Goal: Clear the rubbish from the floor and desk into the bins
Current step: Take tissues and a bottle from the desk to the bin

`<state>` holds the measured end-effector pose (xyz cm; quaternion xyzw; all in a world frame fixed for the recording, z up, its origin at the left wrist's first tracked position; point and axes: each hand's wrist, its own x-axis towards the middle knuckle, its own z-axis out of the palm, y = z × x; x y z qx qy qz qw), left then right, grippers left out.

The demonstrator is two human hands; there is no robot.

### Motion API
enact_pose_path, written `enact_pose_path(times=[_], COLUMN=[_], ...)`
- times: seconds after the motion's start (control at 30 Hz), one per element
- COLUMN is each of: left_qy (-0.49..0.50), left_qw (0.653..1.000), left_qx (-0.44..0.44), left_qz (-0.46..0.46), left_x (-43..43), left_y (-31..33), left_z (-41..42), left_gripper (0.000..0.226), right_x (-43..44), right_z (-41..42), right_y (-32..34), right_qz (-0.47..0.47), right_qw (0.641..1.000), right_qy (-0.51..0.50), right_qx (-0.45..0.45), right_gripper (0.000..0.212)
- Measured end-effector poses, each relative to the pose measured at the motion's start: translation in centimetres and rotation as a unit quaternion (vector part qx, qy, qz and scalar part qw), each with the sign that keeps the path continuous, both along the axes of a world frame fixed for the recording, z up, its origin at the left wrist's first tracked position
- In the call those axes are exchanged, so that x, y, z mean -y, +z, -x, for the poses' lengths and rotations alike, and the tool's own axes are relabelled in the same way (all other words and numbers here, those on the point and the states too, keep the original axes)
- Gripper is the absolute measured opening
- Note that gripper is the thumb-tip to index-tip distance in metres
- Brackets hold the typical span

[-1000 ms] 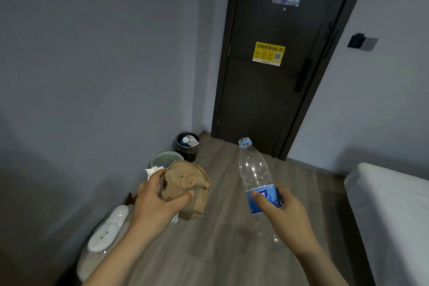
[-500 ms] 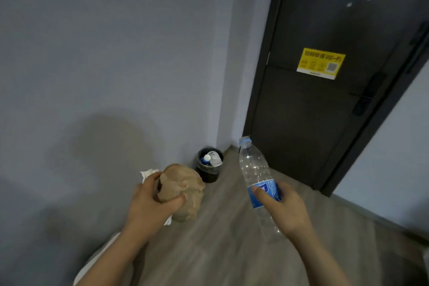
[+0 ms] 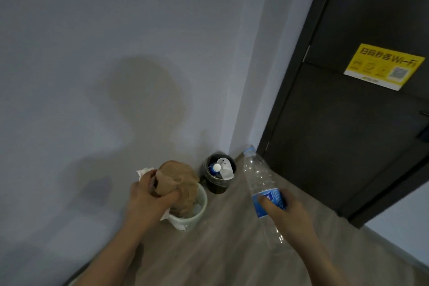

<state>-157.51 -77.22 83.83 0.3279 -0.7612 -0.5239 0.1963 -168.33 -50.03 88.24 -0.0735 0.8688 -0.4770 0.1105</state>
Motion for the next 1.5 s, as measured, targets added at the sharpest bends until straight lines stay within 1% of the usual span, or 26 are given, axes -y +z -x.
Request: enact_pose_path(times=[0.2,0.3,0.43,0.67,0.8,0.9,1.0,1.17,1.27,1.4,1.5], left_qy=[-0.002,0.004,0.013,0.074,0.124,0.175,0.222,0.312,0.338,0.364,0.361], left_qw=[0.999,0.998,0.997,0.991,0.985,0.975,0.963,0.931,0.919,0.904,0.892], left_qx=[0.040,0.058,0.075,0.108,0.122,0.134,0.151,0.176,0.188,0.203,0.243], left_qz=[-0.008,-0.017,-0.026,-0.014,-0.007,-0.026,-0.041,-0.069,-0.082,-0.100,-0.122], left_x=[6.4,8.5,10.5,13.1,12.6,11.1,9.8,7.5,6.6,6.6,6.7], left_y=[-1.2,-1.8,-2.9,-5.0,-6.1,-6.6,-7.5,-9.5,-11.0,-14.6,-18.7], left_z=[9.6,12.9,16.3,22.0,25.5,28.3,30.6,32.8,32.8,32.3,31.3], left_gripper=[0.083,0.082,0.080,0.088,0.091,0.098,0.099,0.099,0.096,0.095,0.094], right_x=[6.1,8.4,11.1,15.1,17.0,18.0,18.9,20.4,20.9,22.1,23.4], right_z=[9.5,13.3,18.4,27.9,34.3,39.1,43.5,48.7,49.9,50.4,49.9], right_y=[-2.1,-3.2,-4.6,-6.9,-7.5,-7.1,-7.7,-10.6,-12.7,-16.6,-20.6], right_qz=[-0.034,-0.044,-0.044,-0.066,-0.059,-0.064,-0.067,-0.116,-0.150,-0.194,-0.228], right_qw=[0.998,0.998,0.996,0.990,0.983,0.972,0.957,0.927,0.907,0.882,0.860], right_qy=[0.033,0.031,0.039,0.106,0.159,0.213,0.265,0.337,0.367,0.408,0.419], right_qx=[0.048,0.044,0.061,0.066,0.075,0.077,0.093,0.116,0.139,0.137,0.179], right_gripper=[0.016,0.018,0.025,0.032,0.027,0.026,0.023,0.023,0.023,0.021,0.031])
